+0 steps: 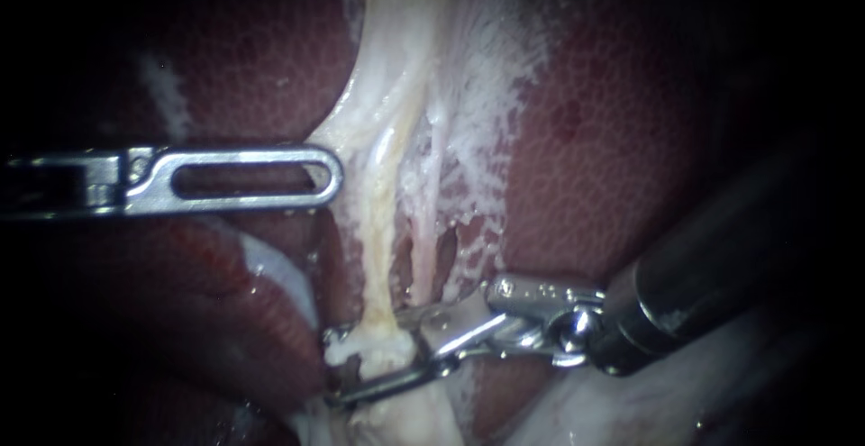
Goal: Going back first clip left tube
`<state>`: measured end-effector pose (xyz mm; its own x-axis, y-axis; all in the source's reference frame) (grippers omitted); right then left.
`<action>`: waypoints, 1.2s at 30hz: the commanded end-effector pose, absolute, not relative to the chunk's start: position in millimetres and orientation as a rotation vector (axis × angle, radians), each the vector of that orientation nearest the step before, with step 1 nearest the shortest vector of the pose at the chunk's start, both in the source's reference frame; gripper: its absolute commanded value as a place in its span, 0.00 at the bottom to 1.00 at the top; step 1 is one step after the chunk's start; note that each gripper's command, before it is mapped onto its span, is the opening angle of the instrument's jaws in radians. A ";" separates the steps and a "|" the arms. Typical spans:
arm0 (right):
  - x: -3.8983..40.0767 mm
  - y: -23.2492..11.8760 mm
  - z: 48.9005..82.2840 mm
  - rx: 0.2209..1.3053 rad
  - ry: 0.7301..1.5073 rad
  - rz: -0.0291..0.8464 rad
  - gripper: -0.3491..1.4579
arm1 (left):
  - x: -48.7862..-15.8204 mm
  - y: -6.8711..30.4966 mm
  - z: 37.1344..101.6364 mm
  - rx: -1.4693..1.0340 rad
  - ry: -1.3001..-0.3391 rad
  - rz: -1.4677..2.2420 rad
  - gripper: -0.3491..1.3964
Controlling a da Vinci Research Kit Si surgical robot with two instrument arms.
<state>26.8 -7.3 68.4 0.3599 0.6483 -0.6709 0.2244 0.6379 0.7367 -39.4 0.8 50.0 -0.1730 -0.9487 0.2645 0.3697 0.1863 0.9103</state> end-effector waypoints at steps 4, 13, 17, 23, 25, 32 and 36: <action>26.6 -6.8 68.1 0.859 1.222 0.304 0.49 | -39.4 0.8 50.0 0.664 -1.194 -1.337 0.00; 26.1 -5.4 67.4 0.738 1.267 0.250 0.52 | -39.4 0.7 50.0 0.664 -1.194 -1.337 0.00; 25.9 -5.4 67.5 0.725 1.275 0.229 0.52 | -39.4 0.7 50.0 0.664 -1.194 -1.337 0.00; 25.2 -5.5 67.5 0.724 1.275 0.228 0.52 | -39.4 0.7 50.0 0.664 -1.194 -1.337 0.00; 24.6 -5.5 67.4 0.716 1.275 0.233 0.52 | -39.4 0.7 50.0 0.664 -1.194 -1.337 0.00; 21.3 -4.2 66.6 0.682 1.277 0.241 0.52 | -39.3 0.7 50.0 0.665 -1.194 -1.337 0.00; 19.3 -3.0 65.6 0.665 1.280 0.243 0.52 | -39.3 0.8 50.1 0.665 -1.194 -1.336 0.00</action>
<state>18.8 -2.7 65.4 0.2919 0.5186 -0.8036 0.1854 0.7936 0.5795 -39.3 0.8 50.1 -0.1726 -0.9487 0.2648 0.3704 0.1866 0.9099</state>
